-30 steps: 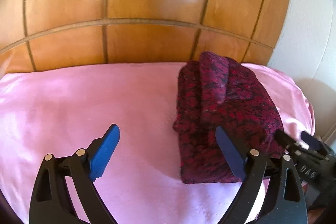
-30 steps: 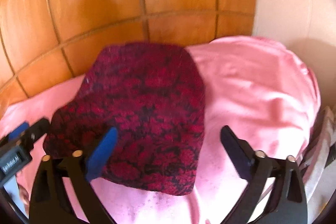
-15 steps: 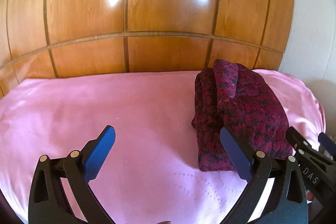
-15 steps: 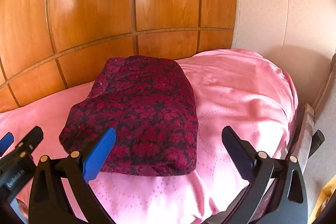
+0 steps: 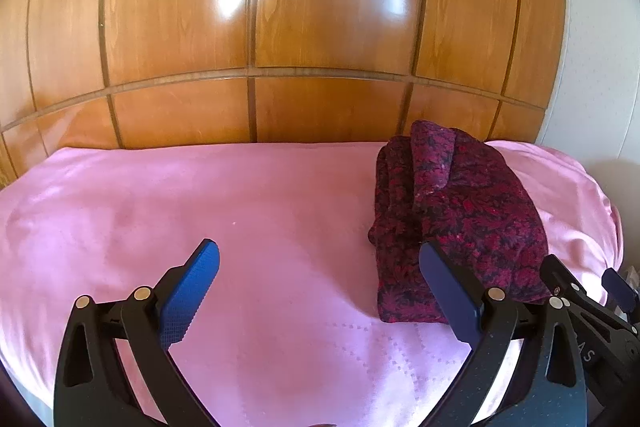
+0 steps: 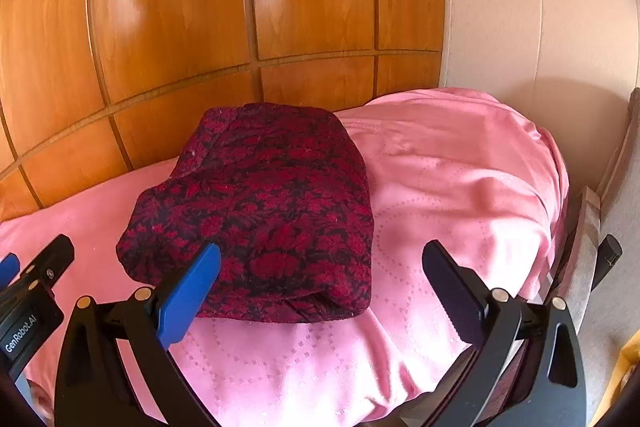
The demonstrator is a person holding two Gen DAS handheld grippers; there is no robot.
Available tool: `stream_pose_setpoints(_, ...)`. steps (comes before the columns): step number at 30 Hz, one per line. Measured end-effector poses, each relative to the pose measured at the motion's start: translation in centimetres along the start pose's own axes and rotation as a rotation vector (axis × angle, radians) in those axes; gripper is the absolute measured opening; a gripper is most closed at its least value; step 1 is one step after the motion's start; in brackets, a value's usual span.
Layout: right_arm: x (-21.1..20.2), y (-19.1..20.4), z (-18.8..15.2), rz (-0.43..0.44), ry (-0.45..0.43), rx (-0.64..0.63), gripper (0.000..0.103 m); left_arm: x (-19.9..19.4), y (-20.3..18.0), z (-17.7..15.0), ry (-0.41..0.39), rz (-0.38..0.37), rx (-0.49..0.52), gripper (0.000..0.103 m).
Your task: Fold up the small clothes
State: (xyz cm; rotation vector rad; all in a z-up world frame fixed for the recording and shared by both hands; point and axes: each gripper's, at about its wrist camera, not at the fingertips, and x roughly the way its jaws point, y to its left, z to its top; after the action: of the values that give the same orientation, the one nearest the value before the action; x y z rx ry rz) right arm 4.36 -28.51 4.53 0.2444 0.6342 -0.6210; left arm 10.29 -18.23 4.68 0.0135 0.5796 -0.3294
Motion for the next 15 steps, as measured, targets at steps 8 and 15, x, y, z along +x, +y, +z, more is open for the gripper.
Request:
stream_pose_setpoints(8,-0.18,-0.37,-0.18,0.005,-0.002,-0.005,0.101,-0.39,-0.58,-0.21,-0.009,-0.006,0.011,0.099)
stream_pose_setpoints(15,0.06,0.03,-0.71,0.008,0.015,-0.014,0.101,-0.23,0.02,-0.3,-0.003,-0.006,-0.002,0.099)
